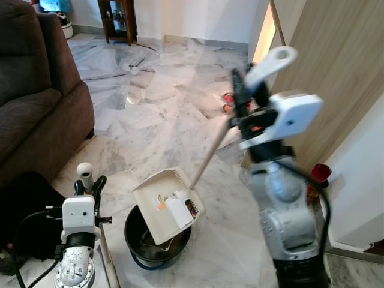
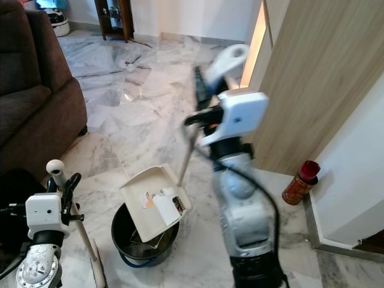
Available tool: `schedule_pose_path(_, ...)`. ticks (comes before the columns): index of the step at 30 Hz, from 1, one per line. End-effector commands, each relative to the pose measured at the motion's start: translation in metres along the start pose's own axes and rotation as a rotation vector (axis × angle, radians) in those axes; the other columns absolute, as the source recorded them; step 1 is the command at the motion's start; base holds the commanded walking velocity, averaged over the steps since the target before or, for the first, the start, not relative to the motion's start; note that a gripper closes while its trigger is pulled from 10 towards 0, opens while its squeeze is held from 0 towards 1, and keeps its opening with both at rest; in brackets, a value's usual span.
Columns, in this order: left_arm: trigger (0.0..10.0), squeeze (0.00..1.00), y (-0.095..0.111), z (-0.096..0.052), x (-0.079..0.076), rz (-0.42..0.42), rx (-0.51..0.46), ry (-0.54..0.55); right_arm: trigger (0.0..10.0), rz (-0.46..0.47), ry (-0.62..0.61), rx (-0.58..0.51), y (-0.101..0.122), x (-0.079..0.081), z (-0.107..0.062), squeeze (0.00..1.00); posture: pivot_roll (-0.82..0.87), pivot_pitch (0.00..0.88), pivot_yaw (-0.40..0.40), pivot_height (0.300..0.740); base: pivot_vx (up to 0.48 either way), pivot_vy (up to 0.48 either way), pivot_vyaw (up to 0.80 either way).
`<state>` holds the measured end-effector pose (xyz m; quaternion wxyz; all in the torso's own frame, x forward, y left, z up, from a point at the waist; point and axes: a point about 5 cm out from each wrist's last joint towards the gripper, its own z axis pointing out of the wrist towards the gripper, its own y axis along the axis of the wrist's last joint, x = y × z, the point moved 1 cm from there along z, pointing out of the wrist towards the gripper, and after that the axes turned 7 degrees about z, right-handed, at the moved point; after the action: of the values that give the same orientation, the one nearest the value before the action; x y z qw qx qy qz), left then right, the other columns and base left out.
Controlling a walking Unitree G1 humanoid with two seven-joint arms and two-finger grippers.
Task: Sweep floor
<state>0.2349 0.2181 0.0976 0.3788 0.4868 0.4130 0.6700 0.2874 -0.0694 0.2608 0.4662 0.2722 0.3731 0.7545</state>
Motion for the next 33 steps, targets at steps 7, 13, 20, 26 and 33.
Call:
schedule_pose_path(7,10.0,0.00,0.008,0.002,0.002,0.005,-0.045,0.002,10.0,-0.105,0.155,-0.139,0.021,0.028,-0.001,0.00,0.17,0.080,-0.034,0.740,0.000,0.000,0.00)
schedule_pose_path(13,10.0,0.00,0.008,0.003,0.002,0.005,-0.044,0.001,10.0,-0.107,0.192,-0.158,0.023,0.038,-0.001,0.00,0.17,0.082,-0.033,0.740,0.000,0.000,0.00)
schedule_pose_path(20,10.0,0.00,0.008,0.005,0.004,0.008,-0.046,0.006,10.0,-0.064,0.216,-0.174,0.024,0.052,-0.004,0.00,0.17,0.089,-0.033,0.740,0.000,0.000,0.00)
schedule_pose_path(26,10.0,0.00,0.008,0.005,0.006,0.010,-0.047,0.013,10.0,-0.074,0.208,-0.209,0.028,0.057,-0.005,0.00,0.18,0.092,-0.033,0.740,0.000,0.000,0.00)
schedule_pose_path(33,10.0,0.00,0.008,0.005,0.005,0.007,-0.048,0.012,10.0,-0.142,0.261,-0.231,0.028,0.065,-0.008,0.00,0.18,0.097,-0.035,0.740,0.000,0.000,0.00)
